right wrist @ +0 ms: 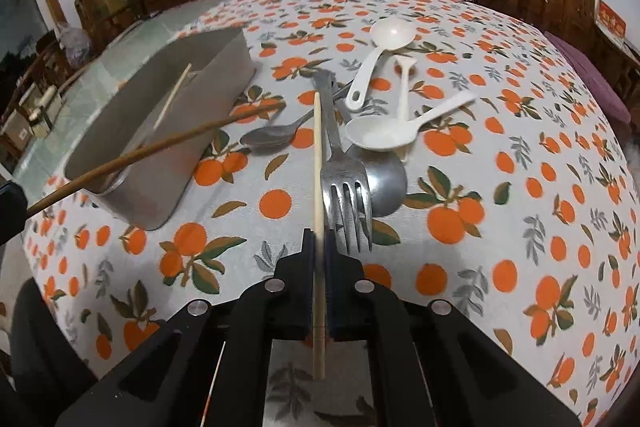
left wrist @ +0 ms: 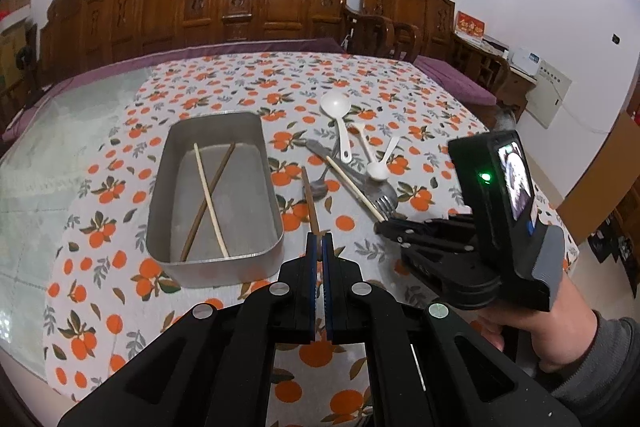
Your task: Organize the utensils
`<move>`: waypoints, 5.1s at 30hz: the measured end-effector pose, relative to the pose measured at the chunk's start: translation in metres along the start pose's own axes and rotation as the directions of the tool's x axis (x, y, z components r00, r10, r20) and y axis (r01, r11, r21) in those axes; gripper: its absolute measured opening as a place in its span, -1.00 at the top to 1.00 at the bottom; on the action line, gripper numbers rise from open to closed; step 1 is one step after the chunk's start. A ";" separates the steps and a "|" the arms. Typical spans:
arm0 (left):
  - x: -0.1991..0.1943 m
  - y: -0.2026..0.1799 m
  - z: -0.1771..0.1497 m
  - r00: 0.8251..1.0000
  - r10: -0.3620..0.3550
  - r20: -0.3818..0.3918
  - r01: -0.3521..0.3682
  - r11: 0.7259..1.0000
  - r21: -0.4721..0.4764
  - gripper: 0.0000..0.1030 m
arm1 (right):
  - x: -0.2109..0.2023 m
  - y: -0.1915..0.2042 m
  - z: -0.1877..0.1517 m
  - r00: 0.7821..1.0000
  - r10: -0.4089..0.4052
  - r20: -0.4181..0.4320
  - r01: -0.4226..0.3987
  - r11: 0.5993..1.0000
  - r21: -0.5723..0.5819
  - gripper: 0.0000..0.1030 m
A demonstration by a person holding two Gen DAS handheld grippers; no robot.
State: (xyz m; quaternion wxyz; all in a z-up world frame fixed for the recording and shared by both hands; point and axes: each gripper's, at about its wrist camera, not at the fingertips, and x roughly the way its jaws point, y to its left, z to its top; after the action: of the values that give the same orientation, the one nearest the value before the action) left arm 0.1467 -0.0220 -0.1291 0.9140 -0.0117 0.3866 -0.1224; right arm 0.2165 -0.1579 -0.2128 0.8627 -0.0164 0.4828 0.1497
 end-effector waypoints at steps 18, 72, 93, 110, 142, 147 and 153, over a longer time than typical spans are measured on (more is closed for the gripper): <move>-0.023 -0.009 0.035 0.997 0.010 0.077 -0.015 0.998 0.060 0.98 | -0.057 -0.007 0.002 0.991 0.046 0.128 -0.045 0.999 -0.008 0.89; 0.147 0.001 0.119 0.932 0.096 -0.350 -0.051 0.989 0.135 0.63 | -0.058 -0.072 0.024 0.984 0.113 0.140 -0.126 0.988 0.088 0.88; 0.227 0.009 0.101 0.766 0.271 -0.583 -0.183 0.961 0.206 0.79 | -0.058 -0.080 0.028 0.964 0.194 0.182 -0.218 0.968 0.121 0.88; 0.235 0.027 0.105 0.764 0.255 -0.593 -0.188 0.967 0.173 0.84 | -0.065 -0.079 0.029 0.958 0.209 0.197 -0.235 0.965 0.117 0.88; 0.090 0.060 0.120 0.933 0.029 -0.358 -0.026 1.000 0.013 0.93 | -0.068 -0.016 0.072 0.967 0.213 0.140 -0.217 0.976 0.008 0.88; 0.083 0.094 0.098 0.928 0.036 -0.370 -0.048 0.999 -0.023 0.93 | -0.061 0.017 0.082 0.962 0.245 0.117 -0.243 0.970 -0.026 0.88; 0.091 0.124 0.074 0.914 0.030 -0.404 -0.058 0.997 -0.057 0.93 | -0.045 0.055 0.089 0.962 0.263 0.071 -0.259 0.964 -0.068 0.88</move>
State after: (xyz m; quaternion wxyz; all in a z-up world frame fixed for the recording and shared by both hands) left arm 0.2870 0.0717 -0.1563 0.8163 -0.0084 0.5707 -0.0884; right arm 0.2531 -0.1013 -0.1208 0.8531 0.0283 0.4415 0.2764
